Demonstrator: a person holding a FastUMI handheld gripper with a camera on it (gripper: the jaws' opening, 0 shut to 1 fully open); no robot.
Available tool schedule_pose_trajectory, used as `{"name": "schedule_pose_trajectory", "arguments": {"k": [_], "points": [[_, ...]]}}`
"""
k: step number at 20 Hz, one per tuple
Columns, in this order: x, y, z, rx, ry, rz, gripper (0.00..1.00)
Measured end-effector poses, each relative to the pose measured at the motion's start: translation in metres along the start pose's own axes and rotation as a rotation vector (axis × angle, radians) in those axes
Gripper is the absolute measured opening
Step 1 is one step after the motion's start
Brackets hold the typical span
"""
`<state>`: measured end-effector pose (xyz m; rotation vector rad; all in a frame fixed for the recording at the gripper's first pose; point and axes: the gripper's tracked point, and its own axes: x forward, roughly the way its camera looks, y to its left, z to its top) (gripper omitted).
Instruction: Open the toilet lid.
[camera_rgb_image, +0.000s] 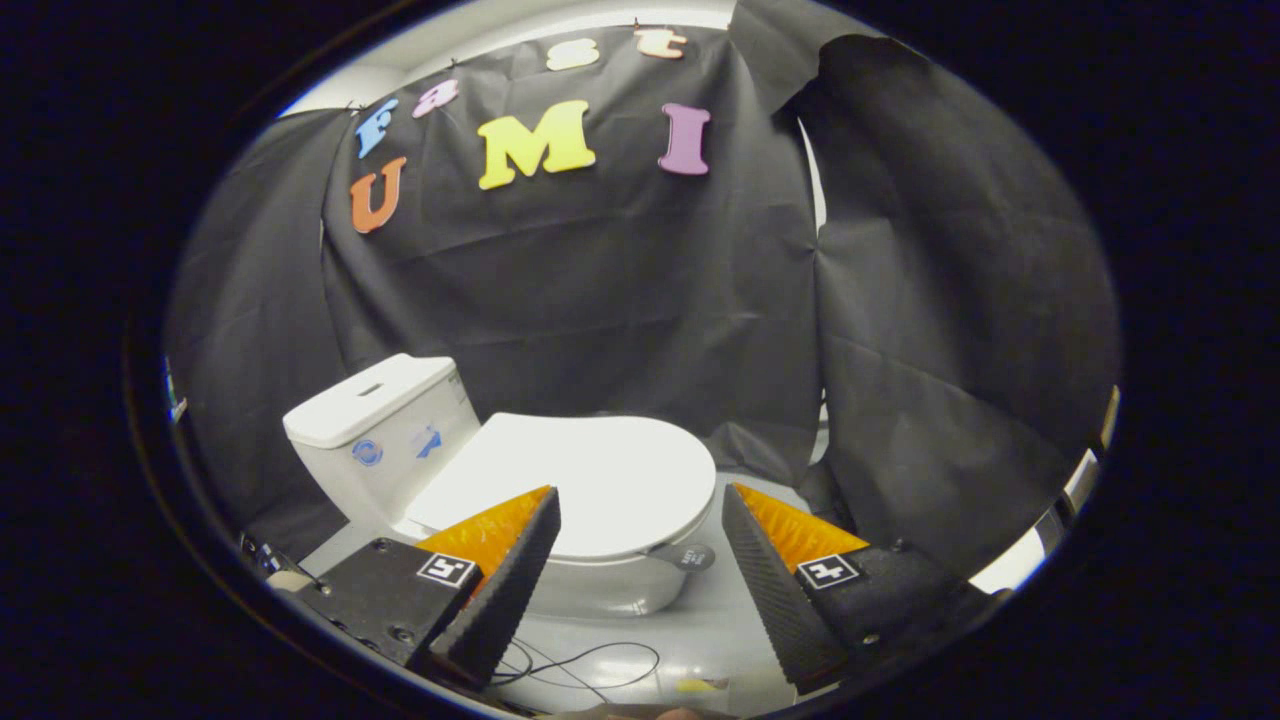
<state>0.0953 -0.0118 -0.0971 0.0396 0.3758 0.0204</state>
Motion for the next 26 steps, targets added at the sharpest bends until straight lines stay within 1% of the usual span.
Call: {"name": "schedule_pose_trajectory", "arguments": {"k": [3, 5, 7, 10, 14, 16, 21, 26], "points": [[0.026, -0.011, -0.012, 0.025, 0.117, -0.025, 1.00], [0.040, -0.012, -0.019, 0.059, 0.193, -0.013, 0.99], [0.056, -0.024, -0.033, 0.104, 0.260, -0.034, 0.98], [0.073, -0.028, -0.049, 0.181, 0.329, 0.000, 0.98], [0.097, -0.039, -0.076, 0.281, 0.427, 0.016, 0.97], [0.108, -0.045, -0.088, 0.330, 0.468, 0.016, 0.97], [0.128, -0.057, -0.115, 0.361, 0.547, 0.011, 0.96], [0.144, -0.060, -0.132, 0.431, 0.562, 0.024, 0.96]]}}
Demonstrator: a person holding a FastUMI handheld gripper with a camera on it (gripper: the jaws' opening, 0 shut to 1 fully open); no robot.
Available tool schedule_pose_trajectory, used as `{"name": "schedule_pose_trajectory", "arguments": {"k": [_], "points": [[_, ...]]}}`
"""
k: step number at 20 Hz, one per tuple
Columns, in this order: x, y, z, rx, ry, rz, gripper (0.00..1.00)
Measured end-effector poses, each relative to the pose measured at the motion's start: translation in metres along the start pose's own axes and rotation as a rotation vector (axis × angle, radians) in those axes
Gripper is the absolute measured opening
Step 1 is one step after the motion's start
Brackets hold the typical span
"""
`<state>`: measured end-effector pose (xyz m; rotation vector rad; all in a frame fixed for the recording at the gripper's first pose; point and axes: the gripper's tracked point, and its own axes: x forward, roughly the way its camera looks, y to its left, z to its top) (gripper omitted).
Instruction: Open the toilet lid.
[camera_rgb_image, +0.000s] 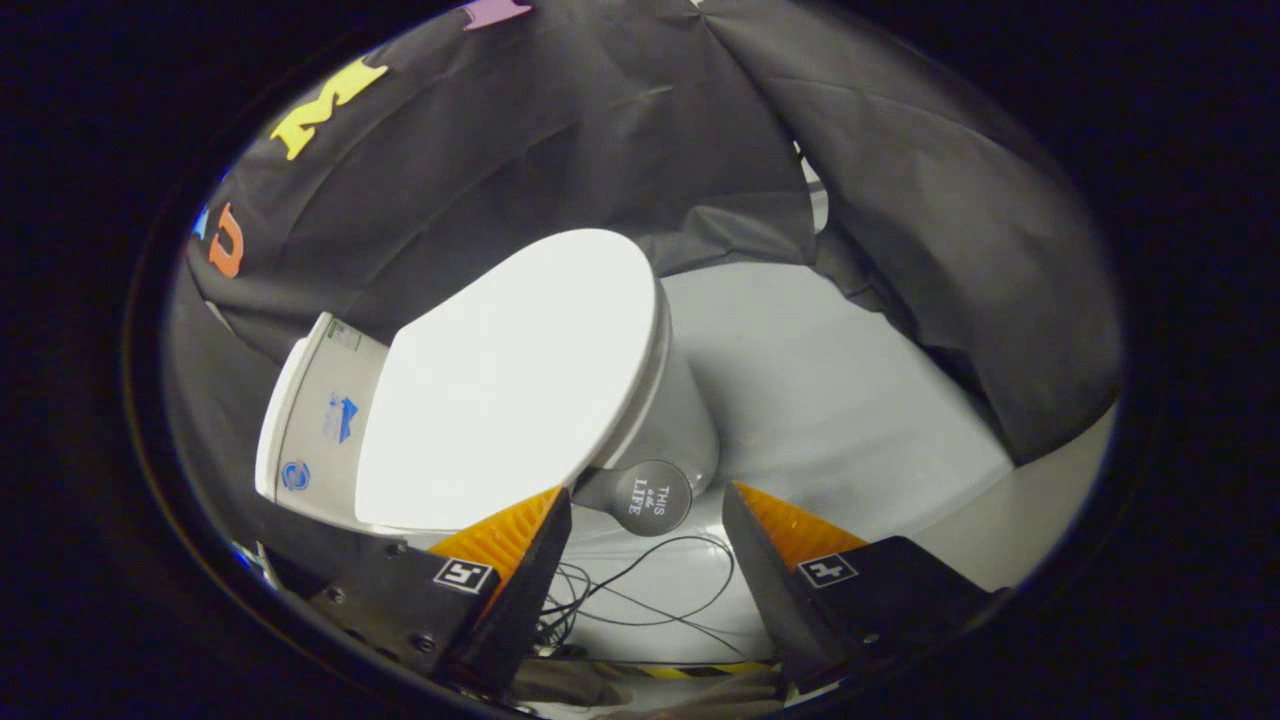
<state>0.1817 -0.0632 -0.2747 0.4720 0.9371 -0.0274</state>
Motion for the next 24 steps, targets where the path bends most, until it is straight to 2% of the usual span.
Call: {"name": "schedule_pose_trajectory", "arguments": {"k": [4, 8, 12, 13, 17, 19, 21, 24], "points": [[0.007, 0.003, 0.000, 0.054, 0.004, 0.059, 0.93], [0.015, 0.013, -0.005, 0.154, 0.036, 0.160, 0.74], [0.018, 0.005, 0.007, 0.236, 0.000, 0.169, 0.63], [0.018, 0.004, 0.009, 0.279, -0.003, 0.179, 0.53], [0.013, 0.002, 0.012, 0.441, 0.002, 0.247, 0.32], [0.010, 0.006, 0.015, 0.471, -0.008, 0.267, 0.20], [0.012, 0.009, 0.015, 0.473, 0.000, 0.269, 0.16], [0.008, 0.014, 0.017, 0.462, 0.029, 0.270, 0.15]]}}
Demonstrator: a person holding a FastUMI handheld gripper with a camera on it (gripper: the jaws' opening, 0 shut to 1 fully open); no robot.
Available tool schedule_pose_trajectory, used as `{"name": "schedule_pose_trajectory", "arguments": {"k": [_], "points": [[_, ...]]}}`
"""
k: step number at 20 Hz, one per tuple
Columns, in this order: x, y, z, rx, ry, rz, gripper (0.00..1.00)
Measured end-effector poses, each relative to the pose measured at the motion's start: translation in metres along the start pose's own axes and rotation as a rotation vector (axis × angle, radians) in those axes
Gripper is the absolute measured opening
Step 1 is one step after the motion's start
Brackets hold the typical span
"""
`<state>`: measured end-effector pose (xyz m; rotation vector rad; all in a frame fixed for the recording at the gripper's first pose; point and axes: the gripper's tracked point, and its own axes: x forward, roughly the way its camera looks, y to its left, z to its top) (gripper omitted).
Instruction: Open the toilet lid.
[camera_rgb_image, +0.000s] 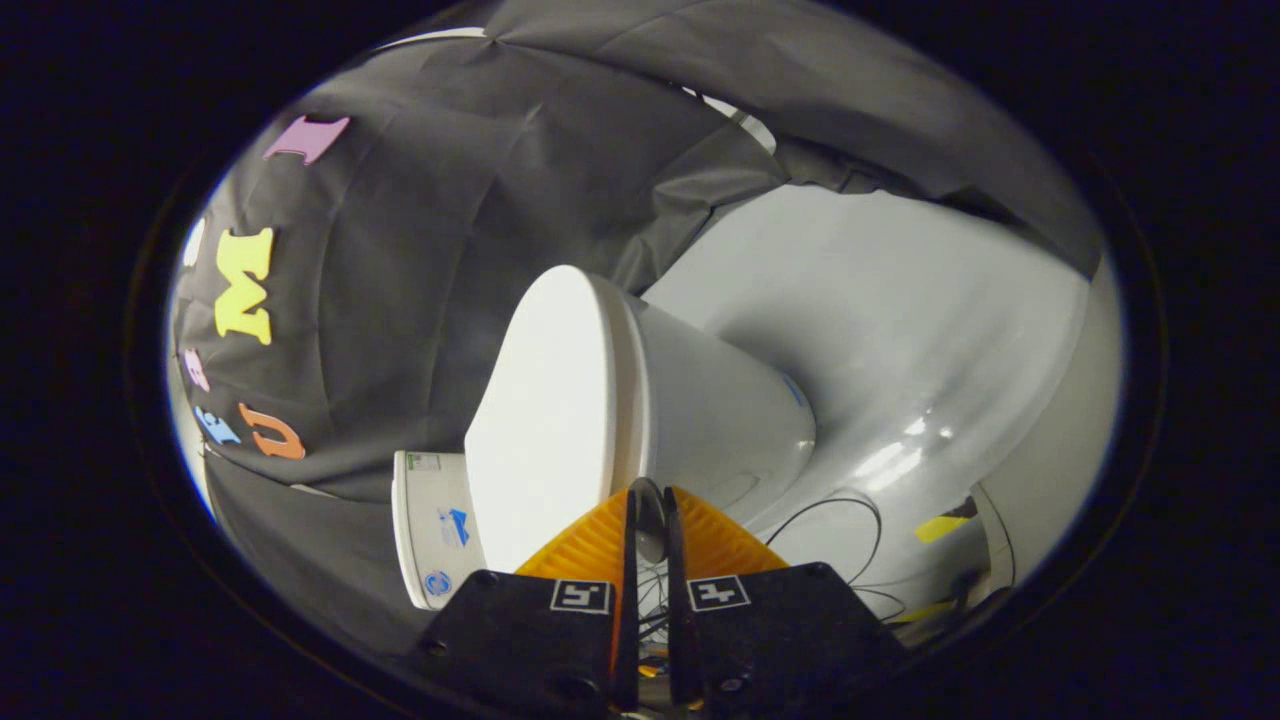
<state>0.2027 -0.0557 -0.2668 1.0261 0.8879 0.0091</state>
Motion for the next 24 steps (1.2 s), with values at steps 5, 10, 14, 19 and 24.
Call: {"name": "schedule_pose_trajectory", "arguments": {"k": [5, 10, 14, 19, 24], "points": [[-0.012, 0.019, 0.009, -0.033, 0.006, 0.016, 0.15], [-0.025, 0.036, 0.003, -0.076, -0.002, 0.014, 0.15], [-0.037, 0.054, 0.004, -0.100, -0.017, 0.021, 0.15], [-0.056, 0.091, 0.003, -0.166, -0.041, 0.040, 0.15], [-0.075, 0.133, -0.004, -0.240, -0.060, 0.088, 0.15]]}}
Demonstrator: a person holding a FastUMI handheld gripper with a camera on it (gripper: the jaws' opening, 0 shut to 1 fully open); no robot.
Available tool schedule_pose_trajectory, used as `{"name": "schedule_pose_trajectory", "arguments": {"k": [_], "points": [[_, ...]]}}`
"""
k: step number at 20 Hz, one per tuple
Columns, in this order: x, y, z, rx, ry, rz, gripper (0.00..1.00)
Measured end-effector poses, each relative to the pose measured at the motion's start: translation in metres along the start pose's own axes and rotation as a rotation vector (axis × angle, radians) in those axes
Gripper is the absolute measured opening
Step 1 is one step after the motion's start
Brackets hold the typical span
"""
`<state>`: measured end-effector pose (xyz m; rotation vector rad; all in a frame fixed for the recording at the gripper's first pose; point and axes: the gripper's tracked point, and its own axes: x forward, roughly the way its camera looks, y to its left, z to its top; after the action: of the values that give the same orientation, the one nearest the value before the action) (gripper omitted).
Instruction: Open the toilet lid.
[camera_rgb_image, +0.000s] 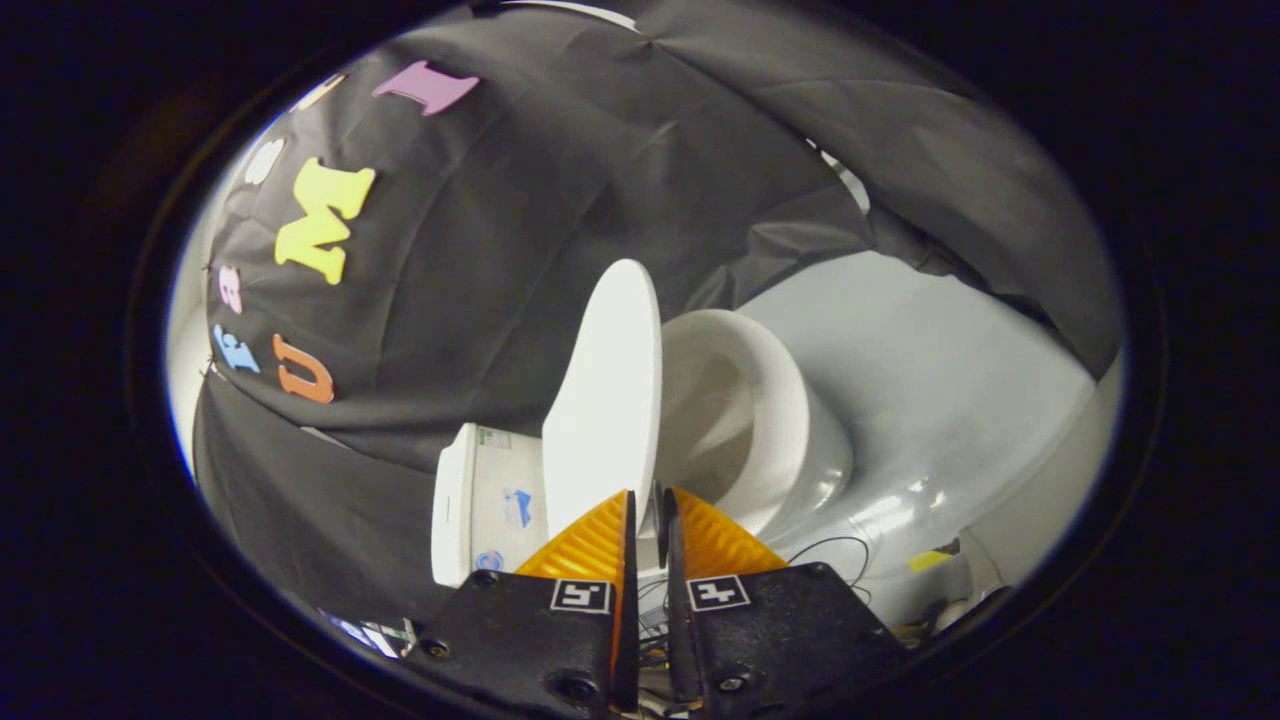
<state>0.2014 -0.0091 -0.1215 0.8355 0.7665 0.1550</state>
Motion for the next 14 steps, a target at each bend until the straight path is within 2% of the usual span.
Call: {"name": "schedule_pose_trajectory", "arguments": {"k": [4, 10, 14], "points": [[-0.010, 0.044, -0.006, -0.062, -0.010, 0.051, 0.15], [-0.019, 0.086, -0.011, -0.155, -0.016, 0.068, 0.15], [-0.016, 0.100, -0.017, -0.255, -0.026, 0.005, 0.15]]}}
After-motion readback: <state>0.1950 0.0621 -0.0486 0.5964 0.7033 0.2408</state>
